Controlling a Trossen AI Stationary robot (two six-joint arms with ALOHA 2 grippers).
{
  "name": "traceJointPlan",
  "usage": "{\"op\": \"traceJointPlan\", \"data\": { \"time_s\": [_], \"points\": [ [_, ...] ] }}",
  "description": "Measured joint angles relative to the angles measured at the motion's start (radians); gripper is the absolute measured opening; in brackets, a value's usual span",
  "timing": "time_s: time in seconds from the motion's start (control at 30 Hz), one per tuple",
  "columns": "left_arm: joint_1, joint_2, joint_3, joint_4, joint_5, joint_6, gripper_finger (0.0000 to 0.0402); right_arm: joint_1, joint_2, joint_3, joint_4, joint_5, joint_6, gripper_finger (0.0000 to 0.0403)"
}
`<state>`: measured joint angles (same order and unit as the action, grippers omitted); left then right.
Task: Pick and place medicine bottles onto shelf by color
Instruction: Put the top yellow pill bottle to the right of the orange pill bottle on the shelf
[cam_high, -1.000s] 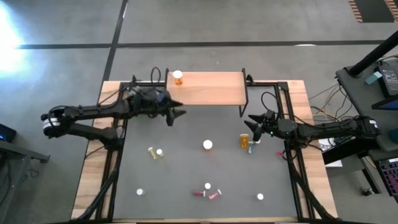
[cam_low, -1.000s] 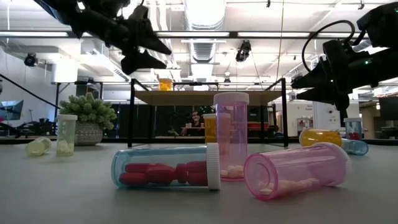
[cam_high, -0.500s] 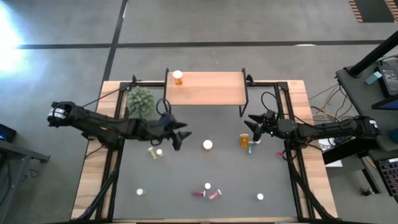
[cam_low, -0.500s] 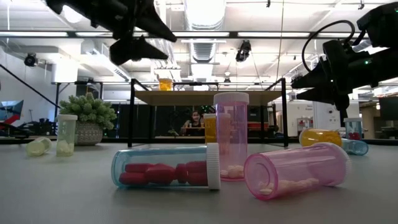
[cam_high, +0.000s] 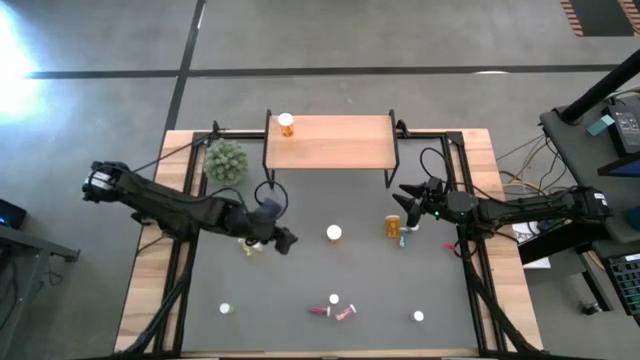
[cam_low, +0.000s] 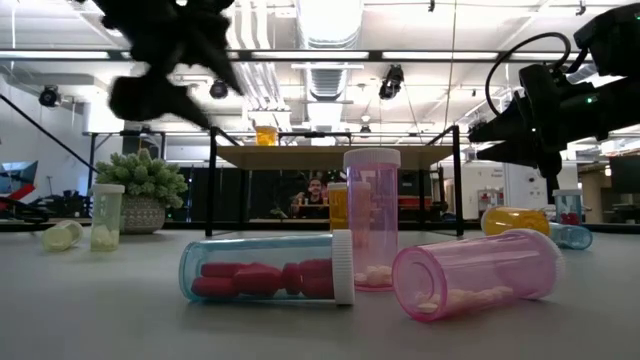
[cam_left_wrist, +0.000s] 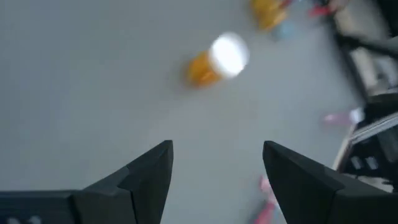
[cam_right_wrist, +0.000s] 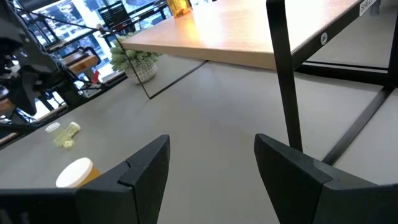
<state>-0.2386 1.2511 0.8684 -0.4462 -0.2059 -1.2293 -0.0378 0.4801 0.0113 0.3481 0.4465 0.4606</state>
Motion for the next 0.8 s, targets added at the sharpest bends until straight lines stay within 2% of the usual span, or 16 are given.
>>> {"op": "traceJointPlan", "data": {
  "time_s": [0.2, 0.3, 0.6, 0.8],
  "points": [
    [-0.004, -0.007, 0.11, -0.377, 0.025, -0.046, 0.0233, 0.0, 0.0, 0.0, 0.0, 0.0, 0.0, 0.0224],
    [-0.004, -0.003, 0.12, -0.511, 0.024, -0.04, 0.0233, 0.0, 0.0, 0.0, 0.0, 0.0, 0.0, 0.0224],
    [-0.007, 0.05, 0.075, -0.539, 0.085, 0.071, 0.0233, 0.0, 0.0, 0.0, 0.0, 0.0, 0.0, 0.0224],
    [-0.007, 0.13, 0.081, -0.53, 0.116, 0.12, 0.0233, 0.0, 0.0, 0.0, 0.0, 0.0, 0.0, 0.0224]
  ]
}}
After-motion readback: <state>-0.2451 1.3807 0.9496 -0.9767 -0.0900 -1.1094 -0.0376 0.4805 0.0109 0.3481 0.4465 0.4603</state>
